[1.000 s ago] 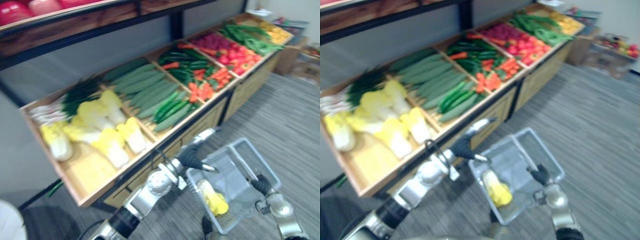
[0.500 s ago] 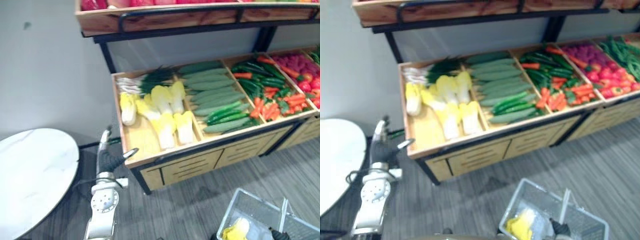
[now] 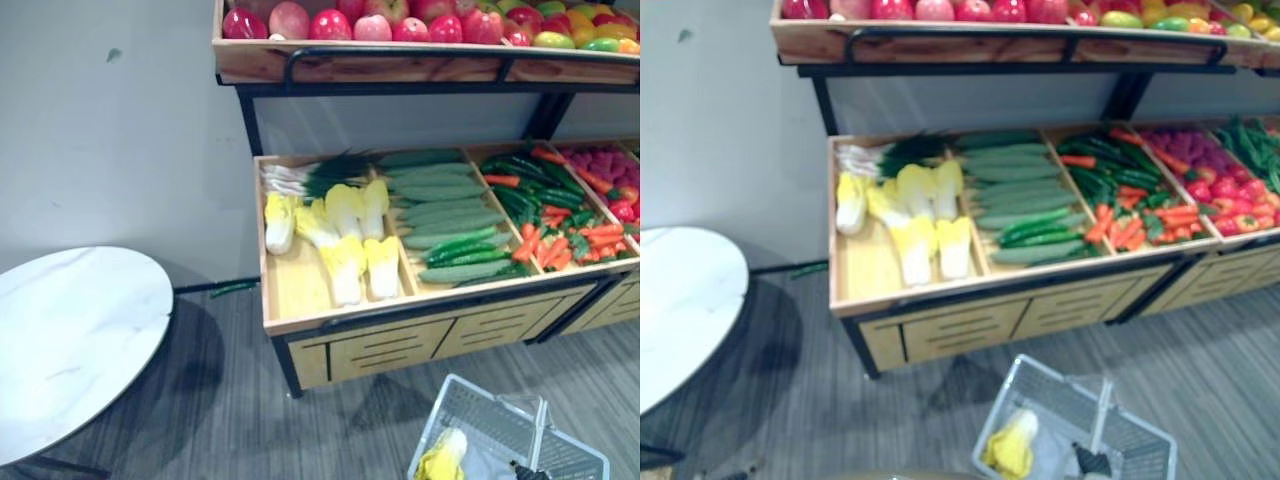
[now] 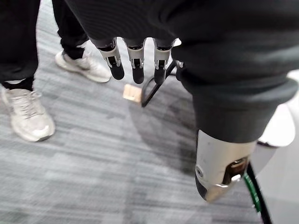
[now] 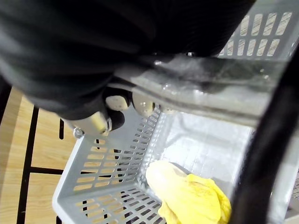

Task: Pick vegetable in the basket

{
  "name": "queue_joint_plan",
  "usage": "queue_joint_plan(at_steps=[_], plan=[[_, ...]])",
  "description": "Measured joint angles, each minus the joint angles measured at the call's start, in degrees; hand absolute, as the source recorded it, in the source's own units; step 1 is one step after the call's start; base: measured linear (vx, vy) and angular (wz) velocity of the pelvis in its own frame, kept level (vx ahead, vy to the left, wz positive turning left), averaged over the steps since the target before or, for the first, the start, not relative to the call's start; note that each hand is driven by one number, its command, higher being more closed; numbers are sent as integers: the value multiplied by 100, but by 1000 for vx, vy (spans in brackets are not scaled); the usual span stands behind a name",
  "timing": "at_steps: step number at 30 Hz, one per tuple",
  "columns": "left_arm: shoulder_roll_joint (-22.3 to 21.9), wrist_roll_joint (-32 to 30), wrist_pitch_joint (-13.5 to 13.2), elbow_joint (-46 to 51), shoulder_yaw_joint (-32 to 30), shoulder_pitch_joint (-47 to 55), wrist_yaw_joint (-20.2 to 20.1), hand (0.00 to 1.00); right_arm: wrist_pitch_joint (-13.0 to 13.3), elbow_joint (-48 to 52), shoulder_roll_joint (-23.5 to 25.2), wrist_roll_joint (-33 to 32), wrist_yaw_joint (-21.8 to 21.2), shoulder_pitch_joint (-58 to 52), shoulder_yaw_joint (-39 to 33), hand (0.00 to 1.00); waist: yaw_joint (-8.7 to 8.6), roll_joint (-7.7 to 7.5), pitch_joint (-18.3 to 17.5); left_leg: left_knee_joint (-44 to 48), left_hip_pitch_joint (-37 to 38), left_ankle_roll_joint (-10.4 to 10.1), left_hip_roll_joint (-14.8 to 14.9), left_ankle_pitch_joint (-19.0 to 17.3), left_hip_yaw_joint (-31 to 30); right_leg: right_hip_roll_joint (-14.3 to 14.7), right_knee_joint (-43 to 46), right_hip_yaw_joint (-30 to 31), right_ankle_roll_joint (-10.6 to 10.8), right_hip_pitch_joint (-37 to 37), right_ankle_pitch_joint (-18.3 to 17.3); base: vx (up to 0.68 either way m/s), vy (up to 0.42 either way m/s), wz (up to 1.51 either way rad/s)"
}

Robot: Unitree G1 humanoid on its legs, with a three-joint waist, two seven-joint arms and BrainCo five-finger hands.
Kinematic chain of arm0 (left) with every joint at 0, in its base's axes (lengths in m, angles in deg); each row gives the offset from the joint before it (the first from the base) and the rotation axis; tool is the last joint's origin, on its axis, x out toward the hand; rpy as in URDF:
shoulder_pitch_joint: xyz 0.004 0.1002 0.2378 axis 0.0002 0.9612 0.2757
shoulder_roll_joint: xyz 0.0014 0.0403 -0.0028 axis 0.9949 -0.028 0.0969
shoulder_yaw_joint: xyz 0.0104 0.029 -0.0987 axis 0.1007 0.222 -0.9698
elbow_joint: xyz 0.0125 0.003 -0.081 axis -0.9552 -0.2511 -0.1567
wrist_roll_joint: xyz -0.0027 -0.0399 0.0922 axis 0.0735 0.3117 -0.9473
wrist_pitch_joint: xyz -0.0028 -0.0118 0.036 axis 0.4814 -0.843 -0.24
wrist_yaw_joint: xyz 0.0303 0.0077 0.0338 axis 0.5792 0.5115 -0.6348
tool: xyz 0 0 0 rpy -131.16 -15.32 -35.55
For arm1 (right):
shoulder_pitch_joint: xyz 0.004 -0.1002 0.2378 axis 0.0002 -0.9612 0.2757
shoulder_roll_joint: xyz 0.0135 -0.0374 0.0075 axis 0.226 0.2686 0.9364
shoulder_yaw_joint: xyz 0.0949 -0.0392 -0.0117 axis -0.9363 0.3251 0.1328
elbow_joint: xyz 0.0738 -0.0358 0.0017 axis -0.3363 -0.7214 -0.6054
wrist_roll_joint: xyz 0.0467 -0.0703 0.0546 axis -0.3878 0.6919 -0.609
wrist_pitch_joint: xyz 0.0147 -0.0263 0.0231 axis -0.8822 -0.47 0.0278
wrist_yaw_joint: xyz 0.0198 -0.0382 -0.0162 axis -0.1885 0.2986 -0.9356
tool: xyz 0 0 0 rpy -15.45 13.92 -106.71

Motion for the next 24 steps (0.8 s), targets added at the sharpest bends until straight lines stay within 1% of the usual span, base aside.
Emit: queue_joint_plan(at_steps=[1, 2, 3, 4, 6, 8, 13, 18, 23, 24], plan=[[-1, -1, 3, -75, 4, 1, -58, 0, 0, -43, -1, 5, 5, 31, -1, 100, -2, -3, 2, 0, 27, -7, 1, -9, 16, 3, 0, 22, -1, 8, 1, 36, -3, -20], [2, -16, 4, -243, 78, 3, -244, 0, 0, -123, -7, 11, 26, 74, -1, 100, -2, 22, 9, 0, 62, -11, 8, -33, 80, 12, 0, 87, -24, 12, 18, 27, -3, -20], [-6, -42, 7, -279, 136, 9, -348, 0, -1, -131, -11, 12, 28, 84, 0, 100, -2, 23, 9, 1, 73, -19, 10, -43, 113, 15, 0, 117, -17, 6, 23, 23, -3, -24], [-21, -90, 5, -346, 328, 54, -500, 0, -1, -137, -21, 13, 30, 102, 6, 100, -12, 18, 10, 4, 90, -22, 8, -46, 145, 17, 0, 160, 4, -4, 38, 22, -6, -15], [-50, -278, -6, -474, 592, 46, -697, 0, -3, -145, -59, 18, 42, 108, 49, 100, -66, 63, 13, 9, 119, -23, 6, -62, 166, 19, 0, 187, 7, 4, 38, 23, -10, -10], [-74, -307, -11, -478, 801, 47, -798, 0, -1, -145, -66, 19, 55, 126, 116, 100, -124, 94, 17, 11, 132, -37, 15, -80, 191, 30, 0, 205, 11, 3, 37, 16, -16, -8], [-94, -296, -60, -480, 1386, 3, -902, 0, -1, -146, -71, 18, 91, 158, 226, 100, -144, 141, 59, 30, 153, -41, 61, -83, 256, 81, -1, 266, 8, -13, 34, 3, -23, -6], [-166, -288, -82, -481, 1719, -25, -1013, 0, -1, -146, -72, 18, 91, 183, 233, 100, -151, 200, 113, 31, 170, -46, 66, -87, 282, 87, -2, 294, 8, -13, 33, -7, -15, -2], [-165, -232, -147, -483, 1924, -10, -1064, 0, -7, -147, -72, 16, 84, 235, 233, 100, -141, 206, 193, 33, 308, -74, 83, -146, 454, 111, 15, 468, 8, 11, 33, -16, -18, -17], [-161, -232, -164, -483, 2015, -7, -1084, 0, -6, -146, -72, 13, 85, 276, 228, 100, -143, 168, 281, 122, 336, -71, 87, -234, 529, 98, 104, 549, 26, -9, 6, -23, 2, -33]])
